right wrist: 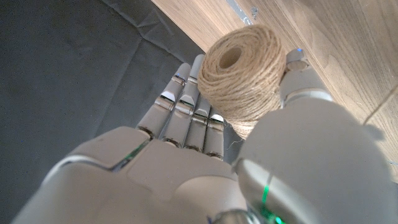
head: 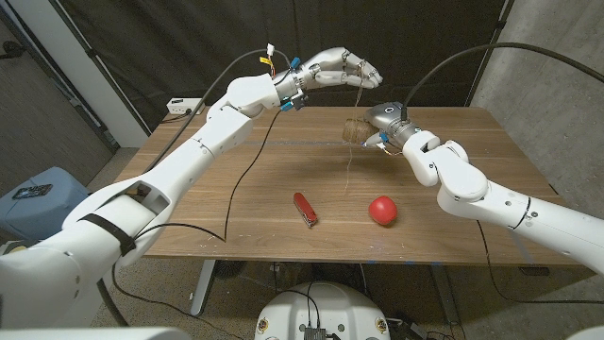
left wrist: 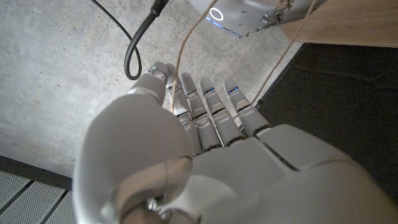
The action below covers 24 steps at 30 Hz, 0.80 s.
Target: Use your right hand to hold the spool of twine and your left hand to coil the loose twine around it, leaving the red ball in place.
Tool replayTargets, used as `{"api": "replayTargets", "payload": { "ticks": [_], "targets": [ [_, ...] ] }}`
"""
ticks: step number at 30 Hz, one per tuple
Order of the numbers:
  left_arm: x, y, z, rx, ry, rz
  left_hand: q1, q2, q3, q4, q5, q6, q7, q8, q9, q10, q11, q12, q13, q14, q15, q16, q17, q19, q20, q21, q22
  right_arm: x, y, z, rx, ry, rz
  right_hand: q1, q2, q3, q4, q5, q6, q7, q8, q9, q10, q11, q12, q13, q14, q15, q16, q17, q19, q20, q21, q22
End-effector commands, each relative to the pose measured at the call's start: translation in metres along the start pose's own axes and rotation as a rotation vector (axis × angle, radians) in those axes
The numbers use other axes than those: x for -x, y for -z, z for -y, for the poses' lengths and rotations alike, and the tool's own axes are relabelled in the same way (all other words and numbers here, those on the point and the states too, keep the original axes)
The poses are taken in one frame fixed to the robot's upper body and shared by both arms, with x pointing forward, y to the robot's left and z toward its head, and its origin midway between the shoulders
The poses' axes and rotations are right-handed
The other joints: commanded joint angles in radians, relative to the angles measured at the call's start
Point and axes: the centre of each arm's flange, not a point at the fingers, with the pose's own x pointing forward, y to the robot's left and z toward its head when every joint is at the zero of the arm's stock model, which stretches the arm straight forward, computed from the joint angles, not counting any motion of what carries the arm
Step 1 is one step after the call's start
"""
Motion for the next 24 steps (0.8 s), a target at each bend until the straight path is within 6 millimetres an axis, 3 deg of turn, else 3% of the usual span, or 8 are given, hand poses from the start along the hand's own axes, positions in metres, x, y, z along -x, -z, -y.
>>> {"api": "replayTargets", "payload": {
  "ticks": [1,15,24],
  "targets": [
    [0.0,0.006,-0.003,0.001,-0.007,-0.012,0.007,0.005,-0.001,-0.001,0.007,0.0,-0.001,0.003,0.002,0.003,0.011,-0.003,0.003,-0.001,-0.004,0.0,0.003,0.003,0.003,0.007,0.004,0.012,-0.001,0.003,0.008,0.021,0.013,0.121,0.12,0.0,0.001,0.007,0.139,-0.128,0.004,0.002,0.089,-0.083,0.002,-0.001,0.01,-0.121,-0.001,0.003,0.006,-0.006,0.003,0.004],
    [-0.002,0.009,-0.007,-0.001,-0.009,-0.016,0.007,0.004,-0.001,-0.001,0.009,0.002,-0.003,0.003,0.003,0.005,0.008,-0.004,0.006,0.0,-0.004,-0.001,0.002,0.003,0.002,0.009,0.004,0.026,-0.009,0.008,0.011,0.049,0.057,0.125,0.12,0.0,0.0,0.007,0.147,-0.133,0.009,0.0,0.099,-0.079,0.003,-0.001,0.019,-0.124,-0.004,0.004,0.008,-0.008,0.004,0.004],
    [-0.003,0.009,-0.009,-0.003,-0.009,-0.013,0.006,0.004,-0.001,0.0,0.009,0.002,-0.004,0.002,0.003,0.006,0.008,-0.004,0.007,0.0,-0.004,-0.002,0.002,0.002,0.002,0.009,0.004,0.032,-0.015,0.011,0.006,0.063,0.084,0.126,0.119,0.0,0.0,0.007,0.148,-0.134,0.01,-0.001,0.1,-0.09,0.002,-0.002,0.022,-0.125,-0.007,0.004,0.01,-0.01,0.004,0.004]
  ]
}}
